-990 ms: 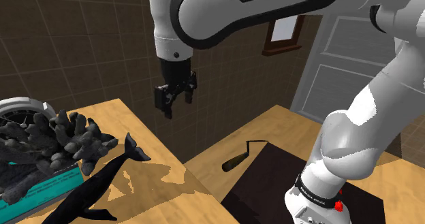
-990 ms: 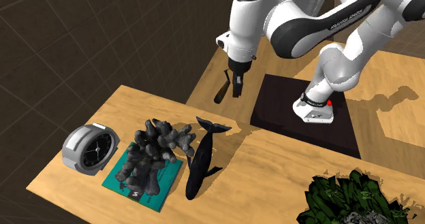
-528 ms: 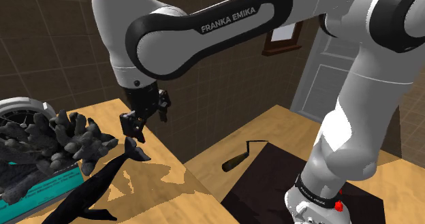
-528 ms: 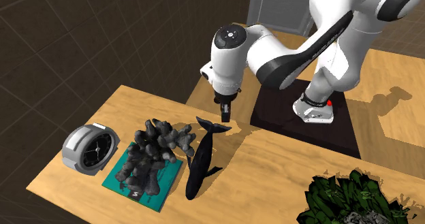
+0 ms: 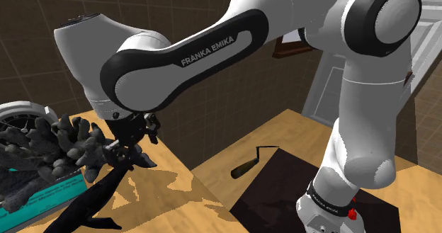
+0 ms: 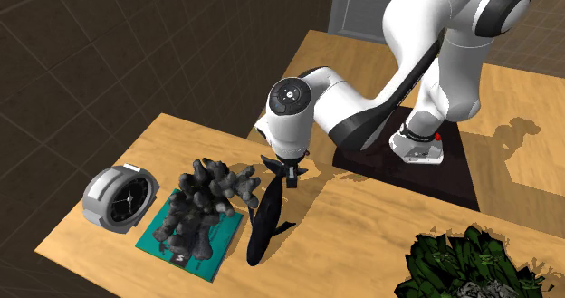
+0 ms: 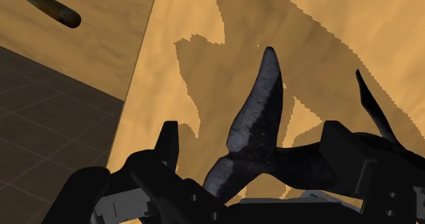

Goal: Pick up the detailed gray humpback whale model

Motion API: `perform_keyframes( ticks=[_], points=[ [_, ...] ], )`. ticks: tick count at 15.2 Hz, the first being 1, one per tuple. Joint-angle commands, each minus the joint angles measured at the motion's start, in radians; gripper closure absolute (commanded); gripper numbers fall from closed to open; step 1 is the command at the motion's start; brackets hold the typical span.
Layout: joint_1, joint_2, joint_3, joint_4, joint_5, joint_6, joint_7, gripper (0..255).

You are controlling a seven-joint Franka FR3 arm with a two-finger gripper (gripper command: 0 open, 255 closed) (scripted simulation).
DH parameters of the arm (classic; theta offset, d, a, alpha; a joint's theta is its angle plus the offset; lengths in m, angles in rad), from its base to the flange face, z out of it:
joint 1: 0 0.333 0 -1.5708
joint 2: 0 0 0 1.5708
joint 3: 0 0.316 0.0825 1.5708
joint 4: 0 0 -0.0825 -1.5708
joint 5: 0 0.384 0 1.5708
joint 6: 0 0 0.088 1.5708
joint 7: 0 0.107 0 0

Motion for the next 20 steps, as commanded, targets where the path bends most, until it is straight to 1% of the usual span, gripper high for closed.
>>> perform_keyframes(
  ticks=[1, 5, 6, 15, 20],
  points=[
    [0.001, 0.01, -0.002, -0.018, -0.008, 0.026, 0.006, 0],
    [0.002, 0.023, -0.005, -0.038, -0.018, 0.055, 0.016, 0],
    [0.002, 0.023, -0.006, -0.038, -0.018, 0.056, 0.016, 255],
    [0.002, 0.023, -0.005, -0.037, -0.018, 0.055, 0.016, 255],
    [-0.001, -0.001, 0.0, 0.002, 0.0, -0.002, -0.002, 255]
  ],
)
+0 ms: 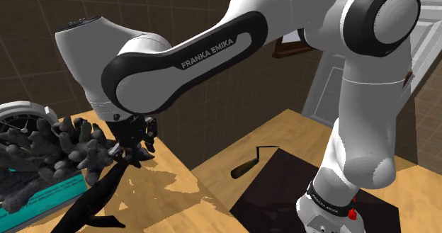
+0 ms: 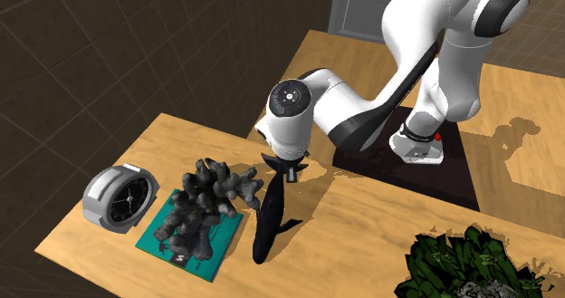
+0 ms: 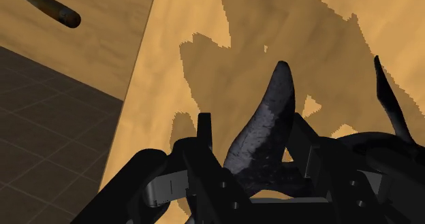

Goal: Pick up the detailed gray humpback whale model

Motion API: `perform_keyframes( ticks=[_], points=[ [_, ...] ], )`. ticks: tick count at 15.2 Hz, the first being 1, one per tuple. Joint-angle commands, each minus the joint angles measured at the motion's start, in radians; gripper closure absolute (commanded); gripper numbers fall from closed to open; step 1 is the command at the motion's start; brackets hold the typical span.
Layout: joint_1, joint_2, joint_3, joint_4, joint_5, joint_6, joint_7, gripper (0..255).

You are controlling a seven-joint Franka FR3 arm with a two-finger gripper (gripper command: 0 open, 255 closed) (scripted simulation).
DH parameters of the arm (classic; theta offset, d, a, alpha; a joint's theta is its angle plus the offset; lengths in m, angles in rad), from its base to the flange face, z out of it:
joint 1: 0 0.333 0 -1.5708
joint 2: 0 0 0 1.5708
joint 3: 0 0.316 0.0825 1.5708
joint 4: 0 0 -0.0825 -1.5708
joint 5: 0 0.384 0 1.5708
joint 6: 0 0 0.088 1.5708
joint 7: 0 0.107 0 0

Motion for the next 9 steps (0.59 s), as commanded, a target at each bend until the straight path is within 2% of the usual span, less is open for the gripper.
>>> perform_keyframes(
  ticks=[1, 9],
  points=[
    [-0.001, -0.008, 0.002, 0.017, 0.006, -0.022, -0.006, 255],
    [-0.001, -0.033, 0.008, 0.094, 0.026, -0.119, -0.029, 255]
  ],
)
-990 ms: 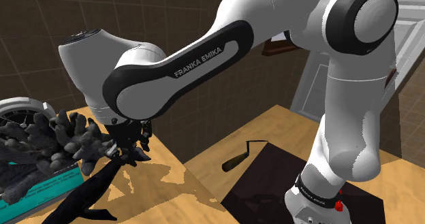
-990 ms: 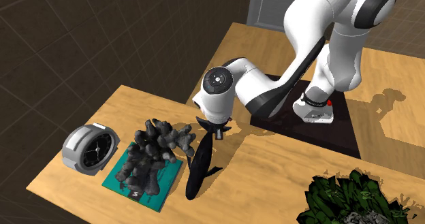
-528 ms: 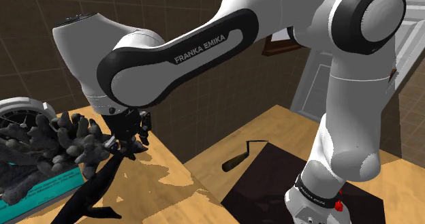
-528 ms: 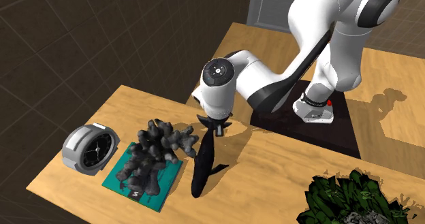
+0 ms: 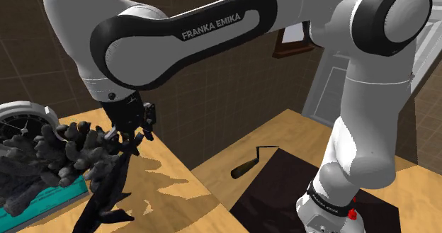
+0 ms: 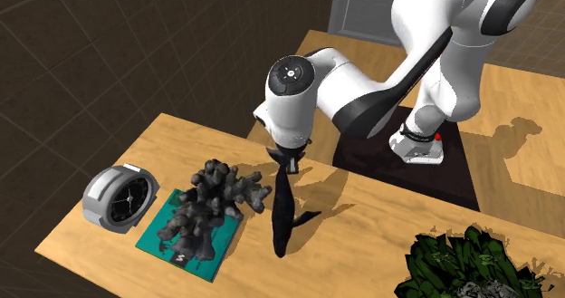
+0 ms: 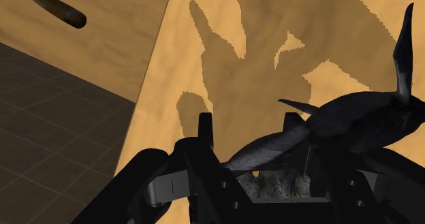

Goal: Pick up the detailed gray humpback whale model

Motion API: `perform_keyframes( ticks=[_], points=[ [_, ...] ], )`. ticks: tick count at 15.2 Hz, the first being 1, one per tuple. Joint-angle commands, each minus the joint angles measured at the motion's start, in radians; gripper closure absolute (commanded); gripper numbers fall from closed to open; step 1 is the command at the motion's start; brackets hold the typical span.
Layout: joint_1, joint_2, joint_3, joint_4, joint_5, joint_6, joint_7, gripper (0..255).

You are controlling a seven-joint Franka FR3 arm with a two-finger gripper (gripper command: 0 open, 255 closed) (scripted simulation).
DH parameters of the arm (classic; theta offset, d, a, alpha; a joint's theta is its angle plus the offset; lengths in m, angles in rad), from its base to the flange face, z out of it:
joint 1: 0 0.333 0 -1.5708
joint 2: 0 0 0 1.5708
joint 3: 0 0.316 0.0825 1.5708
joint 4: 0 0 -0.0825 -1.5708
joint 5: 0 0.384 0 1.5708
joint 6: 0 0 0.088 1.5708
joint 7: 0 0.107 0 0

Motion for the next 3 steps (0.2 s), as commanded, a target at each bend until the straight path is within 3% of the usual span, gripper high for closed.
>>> perform_keyframes(
  ticks=[1, 3],
  points=[
    [0.002, 0.0, 0.001, 0.031, 0.001, -0.029, -0.004, 255],
    [0.002, -0.001, 0.001, 0.033, 0.002, -0.031, -0.004, 255]
  ],
)
